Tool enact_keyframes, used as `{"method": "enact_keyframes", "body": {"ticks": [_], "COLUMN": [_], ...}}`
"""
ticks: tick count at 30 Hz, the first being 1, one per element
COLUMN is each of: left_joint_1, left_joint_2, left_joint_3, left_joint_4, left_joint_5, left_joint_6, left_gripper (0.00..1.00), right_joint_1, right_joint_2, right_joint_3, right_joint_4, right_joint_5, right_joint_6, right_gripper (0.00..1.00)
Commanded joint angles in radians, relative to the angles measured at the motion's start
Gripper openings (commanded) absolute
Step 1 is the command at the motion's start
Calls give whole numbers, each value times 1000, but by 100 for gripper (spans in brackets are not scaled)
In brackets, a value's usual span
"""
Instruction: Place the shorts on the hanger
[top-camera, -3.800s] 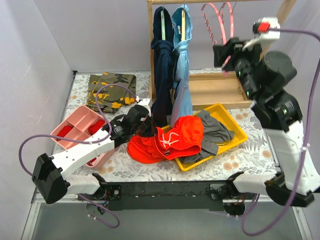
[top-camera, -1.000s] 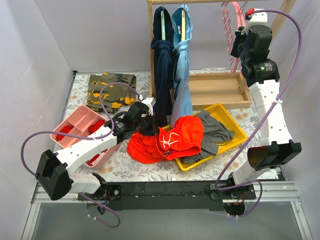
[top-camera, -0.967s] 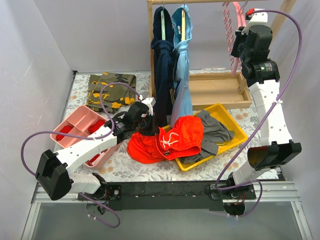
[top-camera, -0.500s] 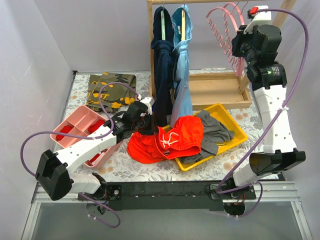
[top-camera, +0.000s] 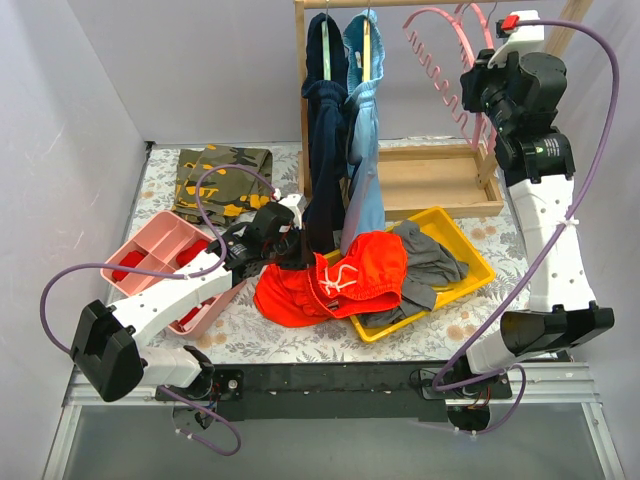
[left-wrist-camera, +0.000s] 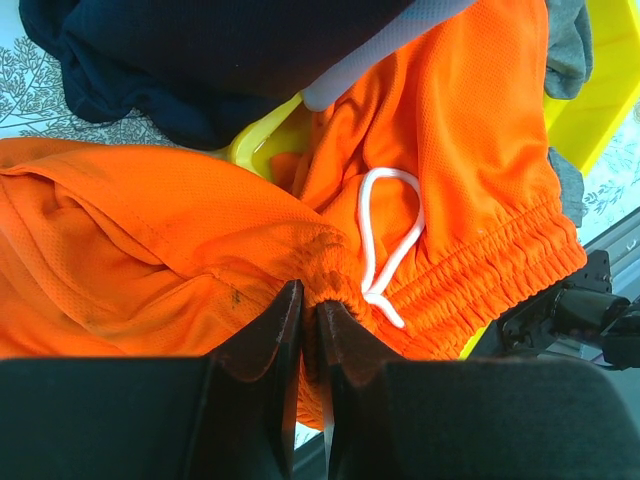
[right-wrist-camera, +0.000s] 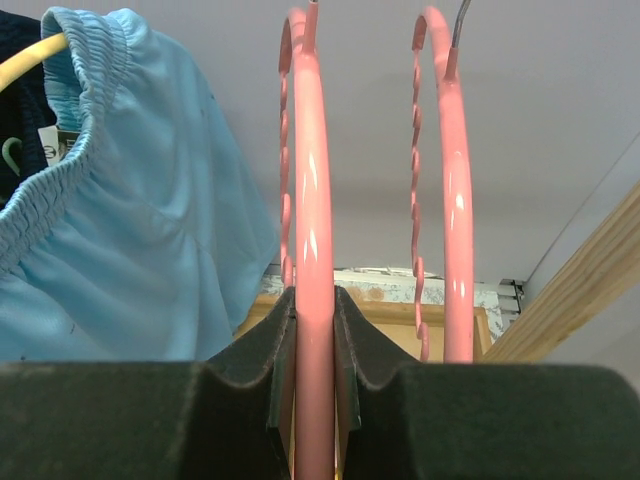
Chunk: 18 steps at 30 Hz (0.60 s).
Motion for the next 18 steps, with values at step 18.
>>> {"method": "enact_keyframes", "body": {"ticks": [18], "left_joint_1": [23], "left_joint_2": [-48], "left_joint_3": [-11], "left_joint_4": [15], "left_joint_5": [-15], "left_joint_6": [5], "left_gripper": [9], "right_joint_1": [0], "right_joint_2": [-200], "right_joint_3": [-123], "right_joint_4": [96], "right_joint_5": [-43], "right_joint_6": [46], "right_gripper": [1]}}
